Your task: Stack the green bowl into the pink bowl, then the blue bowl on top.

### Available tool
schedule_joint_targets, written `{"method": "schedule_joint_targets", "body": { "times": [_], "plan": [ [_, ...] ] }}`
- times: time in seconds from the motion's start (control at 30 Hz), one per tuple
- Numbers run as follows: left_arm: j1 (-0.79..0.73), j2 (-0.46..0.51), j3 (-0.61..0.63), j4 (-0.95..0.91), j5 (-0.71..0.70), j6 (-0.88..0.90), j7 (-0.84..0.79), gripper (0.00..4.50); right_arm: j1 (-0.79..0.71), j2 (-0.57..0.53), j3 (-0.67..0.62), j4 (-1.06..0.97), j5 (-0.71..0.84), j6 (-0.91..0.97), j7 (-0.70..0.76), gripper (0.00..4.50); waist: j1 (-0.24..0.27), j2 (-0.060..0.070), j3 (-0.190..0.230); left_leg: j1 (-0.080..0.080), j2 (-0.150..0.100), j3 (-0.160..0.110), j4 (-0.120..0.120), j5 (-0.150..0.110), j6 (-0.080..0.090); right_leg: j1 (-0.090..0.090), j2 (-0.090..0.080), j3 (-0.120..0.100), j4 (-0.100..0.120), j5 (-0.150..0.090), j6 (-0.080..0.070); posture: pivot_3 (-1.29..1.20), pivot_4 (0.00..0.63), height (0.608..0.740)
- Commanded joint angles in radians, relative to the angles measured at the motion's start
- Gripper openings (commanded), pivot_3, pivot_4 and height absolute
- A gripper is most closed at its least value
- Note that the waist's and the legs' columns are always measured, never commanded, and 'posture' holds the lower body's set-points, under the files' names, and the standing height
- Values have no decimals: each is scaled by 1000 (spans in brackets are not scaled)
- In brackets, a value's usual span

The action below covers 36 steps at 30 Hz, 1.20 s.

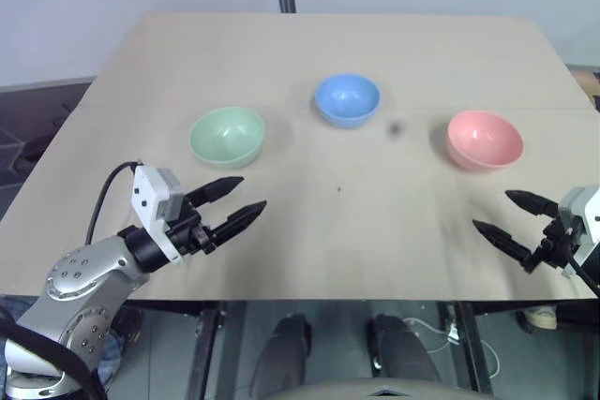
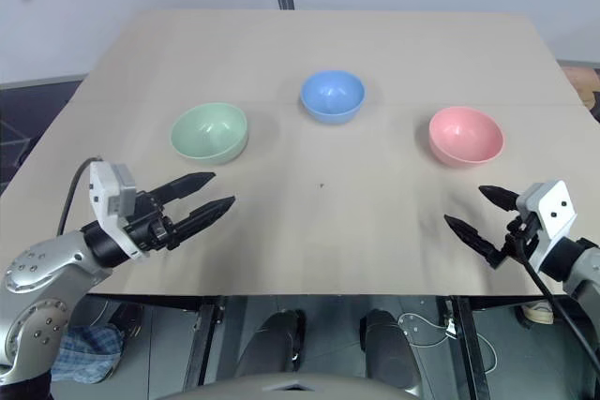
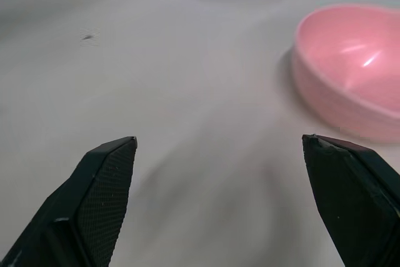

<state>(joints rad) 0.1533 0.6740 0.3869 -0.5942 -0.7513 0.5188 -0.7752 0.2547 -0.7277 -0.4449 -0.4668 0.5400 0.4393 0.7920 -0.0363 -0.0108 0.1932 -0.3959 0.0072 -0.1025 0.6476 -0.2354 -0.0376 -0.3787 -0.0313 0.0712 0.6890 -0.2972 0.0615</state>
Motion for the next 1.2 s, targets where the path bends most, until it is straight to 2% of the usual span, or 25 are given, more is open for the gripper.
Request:
{"method": "schedule_joint_targets", "body": {
  "times": [0.03, 0.17, 0.3, 0.53, 0.97, 1.07, 1.1, 1.13, 1.2],
  "plan": [
    [-5, 5, 29, -38, -43, -6, -2, 3306, -36, -27, 12, -7, -27, 30, -38, 4456, 0, 0, 0, 0, 0, 0, 0, 0, 0, 0, 0, 0, 0, 0, 0, 0, 150, 740],
    [5, 10, 44, -42, -88, -10, -20, 3306, -141, -85, 83, 14, -103, 105, -104, 4456, -3, 0, 0, 0, 0, 1, 0, 0, 0, 0, 0, 0, -1, 0, 0, 0, 150, 740],
    [17, 25, 50, -43, -123, -17, -66, 3306, -291, -113, 169, 55, -214, 87, -167, 4456, -4, 0, 0, 0, 0, 1, 0, 0, 0, 0, 0, 0, -1, 0, 0, 0, 150, 740],
    [15, 40, 52, -32, -162, -22, -121, 3306, -450, -161, 268, 128, -297, 106, -146, 4456, 0, 0, 0, -3, 0, 0, -1, 0, 0, 0, 0, 0, -5, 1, 0, 0, 150, 740],
    [40, 20, 16, 4, -109, -64, -165, 3306, -713, -187, 566, 227, -437, 418, -122, 4456, -4, 1, 1, -2, 0, 0, -5, 0, 1, -1, -1, 0, -9, 1, 0, 0, 150, 740],
    [56, 10, 17, -3, -110, -74, -162, 3306, -756, -188, 595, 250, -455, 416, -110, 3695, -3, 1, 1, -3, 0, 0, -6, 0, 1, -1, -1, -1, -10, 1, 0, 0, 150, 740],
    [60, 8, 18, -4, -108, -77, -161, 3306, -762, -190, 601, 254, -460, 410, -106, 3123, -3, 1, 1, -3, 0, 0, -7, 0, 1, -1, -2, -1, -10, 1, 0, 0, 150, 740],
    [66, 5, 19, -4, -106, -81, -161, 3306, -767, -188, 603, 255, -461, 408, -102, 2778, -2, 1, 1, -3, 0, 0, -7, 0, 1, -1, -2, -1, -10, 1, 0, 0, 150, 740],
    [75, 1, 17, -5, -96, -89, -159, 3306, -773, -186, 606, 263, -465, 400, -91, 1781, -2, 1, 1, -3, 0, -1, -7, 0, 1, -1, -2, -1, -10, 1, 0, 0, 150, 740]
  ]
}}
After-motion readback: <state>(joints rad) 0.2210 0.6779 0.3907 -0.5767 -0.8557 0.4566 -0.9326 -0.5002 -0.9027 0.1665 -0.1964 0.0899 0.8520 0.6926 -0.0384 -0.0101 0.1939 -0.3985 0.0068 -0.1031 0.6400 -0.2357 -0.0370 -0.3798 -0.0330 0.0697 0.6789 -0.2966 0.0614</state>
